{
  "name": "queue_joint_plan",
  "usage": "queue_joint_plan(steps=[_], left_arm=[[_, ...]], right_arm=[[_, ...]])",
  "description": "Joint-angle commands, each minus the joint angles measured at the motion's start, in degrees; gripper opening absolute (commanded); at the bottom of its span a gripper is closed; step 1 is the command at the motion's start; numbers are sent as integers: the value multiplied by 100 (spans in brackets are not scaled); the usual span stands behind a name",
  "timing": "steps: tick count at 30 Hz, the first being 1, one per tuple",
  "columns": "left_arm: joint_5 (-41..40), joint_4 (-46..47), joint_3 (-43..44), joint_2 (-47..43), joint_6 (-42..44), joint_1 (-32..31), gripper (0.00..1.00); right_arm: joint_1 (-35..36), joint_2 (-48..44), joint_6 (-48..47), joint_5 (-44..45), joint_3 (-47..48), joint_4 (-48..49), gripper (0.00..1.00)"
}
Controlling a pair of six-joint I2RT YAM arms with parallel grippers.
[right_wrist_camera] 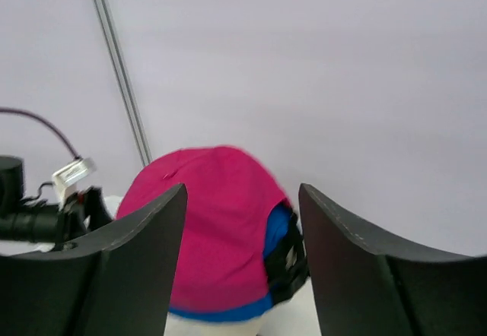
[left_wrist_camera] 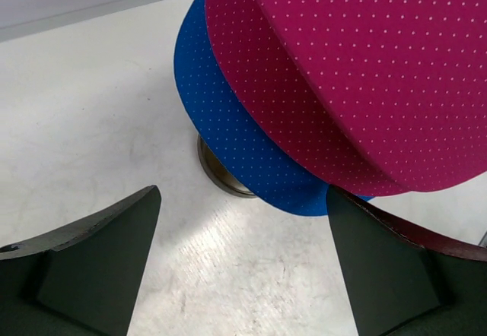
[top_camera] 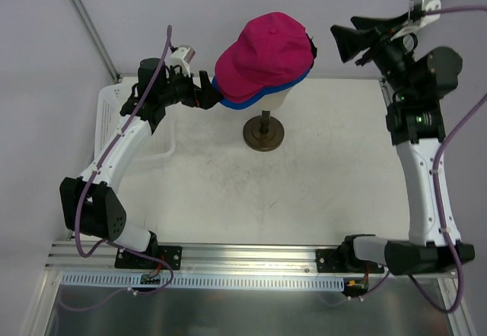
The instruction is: Stack the hats
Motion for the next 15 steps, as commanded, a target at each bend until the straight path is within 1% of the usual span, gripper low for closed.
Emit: queue_joint_plan(steps=[1, 2, 4, 8, 12, 15], left_arm=[[164, 201, 319, 22, 309, 76, 92], [173, 201, 327, 22, 336, 76, 92], [164, 201, 328, 4, 397, 76, 92], [147, 192, 266, -31, 441, 93, 92], [147, 201, 213, -5, 397, 111, 92], [173, 209, 222, 30, 415, 120, 92]], right_arm=[[-335, 1444, 321, -808, 865, -383, 63], [-405, 1672, 295, -863, 1111, -479, 59], [-502, 2216, 251, -933, 1638, -576, 57], [-599, 2841, 120, -1170, 2254, -673, 53], [-626, 3177, 102, -1495, 2590, -700, 54], [-626, 3257, 163, -1751, 2582, -524, 55]])
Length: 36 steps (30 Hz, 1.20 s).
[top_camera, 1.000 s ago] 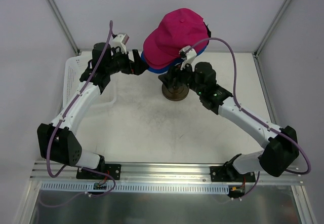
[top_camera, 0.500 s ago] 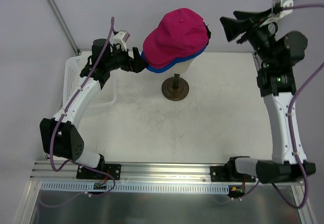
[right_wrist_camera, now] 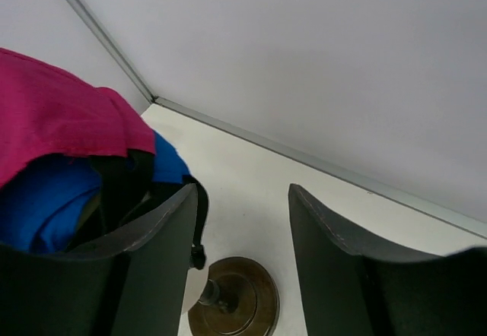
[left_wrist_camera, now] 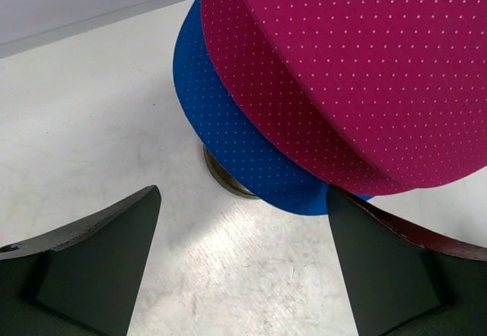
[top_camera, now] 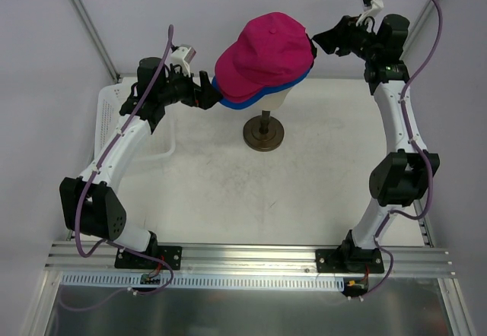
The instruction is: Stack the hats
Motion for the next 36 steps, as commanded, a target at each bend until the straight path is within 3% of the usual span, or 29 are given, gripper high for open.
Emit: queue_joint_plan(steps=[1, 7, 20, 26, 36], left_arm=[[116, 203, 170, 33, 140, 91, 92], [160, 220, 284, 129, 122, 118, 92], [257, 229, 513, 402, 61, 118, 92], [230, 247, 477, 420, 43, 118, 92], [222, 247, 398, 393, 52, 118, 92]], right_arm=[[-5, -293, 67, -560, 475, 582, 55], [-32, -556, 313, -455, 105, 978, 59], [3, -267, 665, -884, 553, 689, 62], [179, -205, 288, -1017, 465, 460, 65], [241, 234, -301, -595, 711, -199, 61]])
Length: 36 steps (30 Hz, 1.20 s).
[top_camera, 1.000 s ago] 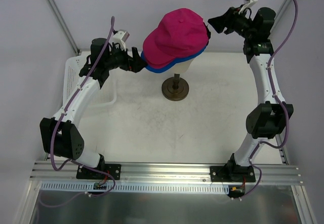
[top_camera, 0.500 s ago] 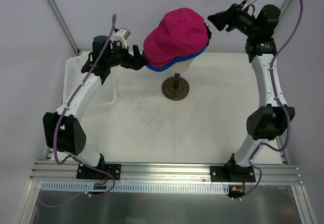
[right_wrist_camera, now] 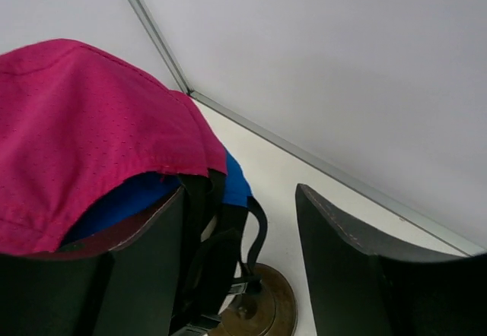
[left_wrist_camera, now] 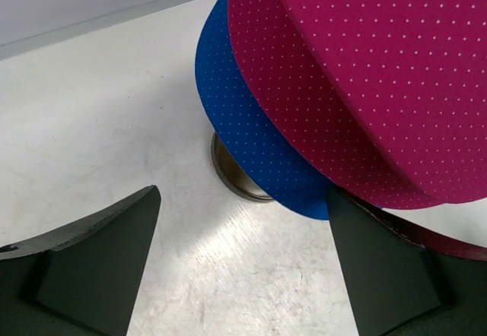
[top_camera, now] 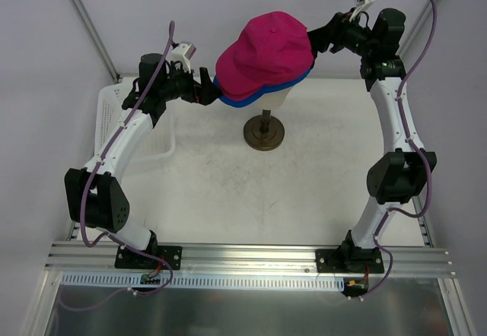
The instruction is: Stack the hats
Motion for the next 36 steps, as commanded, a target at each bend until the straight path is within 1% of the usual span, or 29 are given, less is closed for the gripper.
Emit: queue_joint_plan(steps=[1, 4, 5, 6, 9, 11, 14, 17, 18, 19, 20, 21, 23, 27, 29, 30, 33, 36], left_arm=[[134, 240, 118, 13, 41, 43, 92], [125, 249, 92, 13, 50, 52, 93], [117, 240, 92, 13, 50, 43, 93], [117, 249, 83, 22, 32, 52, 93], [134, 240, 31, 31, 6, 43, 93], [125, 240, -13, 31, -21, 43, 92], [134, 258, -66, 13, -21, 52, 93], [134, 240, -92, -5, -38, 52, 93], [143, 249, -110, -13, -47, 52, 93], [143, 249, -110, -31, -47, 52, 93], [143, 249, -119, -48, -64, 52, 94], [143, 249, -119, -66, -56, 52, 94], [117, 240, -163, -118, -47, 52, 94], [73, 240, -356, -312, -21, 52, 94], [99, 240, -566, -461, -29, 52, 94], [116, 240, -637, -514, -21, 52, 94], [187, 240, -1058, -751, 14, 52, 94], [274, 240, -1270, -1059, 146, 52, 95]], right_arm=[[16, 127, -347, 106, 255, -341, 60], [16, 145, -479, 194, 167, -342, 48], [7, 154, -497, 212, 158, -350, 43], [16, 171, -506, 221, 141, -342, 33], [16, 242, -506, 177, 123, -342, 19], [33, 286, -523, 142, 79, -324, 16], [59, 286, -594, 107, 18, -342, 15], [77, 242, -638, 63, -53, -333, 21], [77, 224, -638, 63, -53, -333, 35], [69, 215, -647, 80, -44, -324, 42], [60, 163, -673, 106, -9, -324, 53], [68, 145, -682, 115, 17, -315, 56], [42, 93, -691, 124, 79, -307, 63], [7, -13, -699, 133, 202, -289, 72], [-28, -74, -708, 185, 272, -271, 76], [-37, -92, -699, 212, 290, -254, 80], [-98, -136, -594, 326, 395, -175, 87], [-169, -198, -524, 492, 492, -43, 93]])
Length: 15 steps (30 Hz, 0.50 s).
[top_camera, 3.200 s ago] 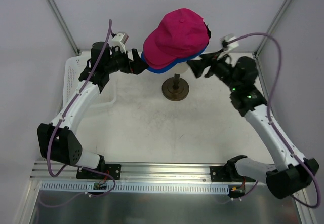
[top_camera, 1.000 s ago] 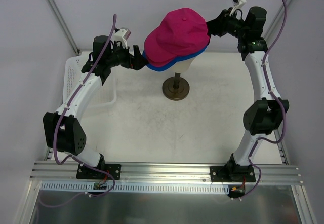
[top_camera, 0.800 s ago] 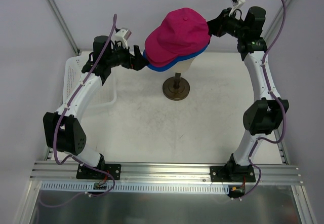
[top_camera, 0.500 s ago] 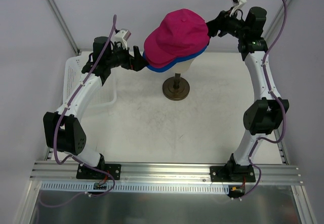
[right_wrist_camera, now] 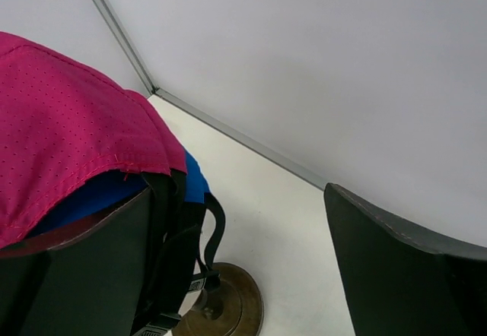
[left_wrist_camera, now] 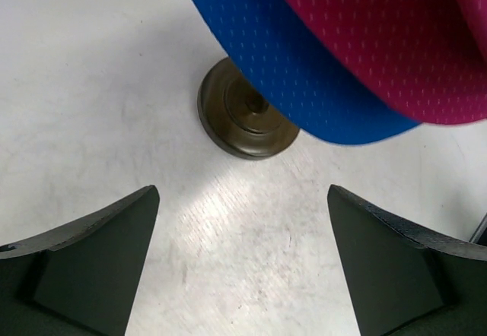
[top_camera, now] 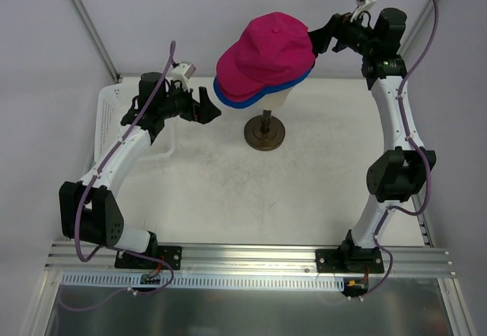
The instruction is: Stack the hats
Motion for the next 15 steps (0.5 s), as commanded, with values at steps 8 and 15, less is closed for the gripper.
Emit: queue_joint_plan(steps=[8, 15], left_arm=[[73, -246, -856, -1430, 381, 61, 99], [-725, -2248, -541, -1537, 548, 105, 99]], right_arm=[[-379, -634, 183, 633, 530, 378, 100], [-942, -1222, 69, 1098, 460, 98, 100]])
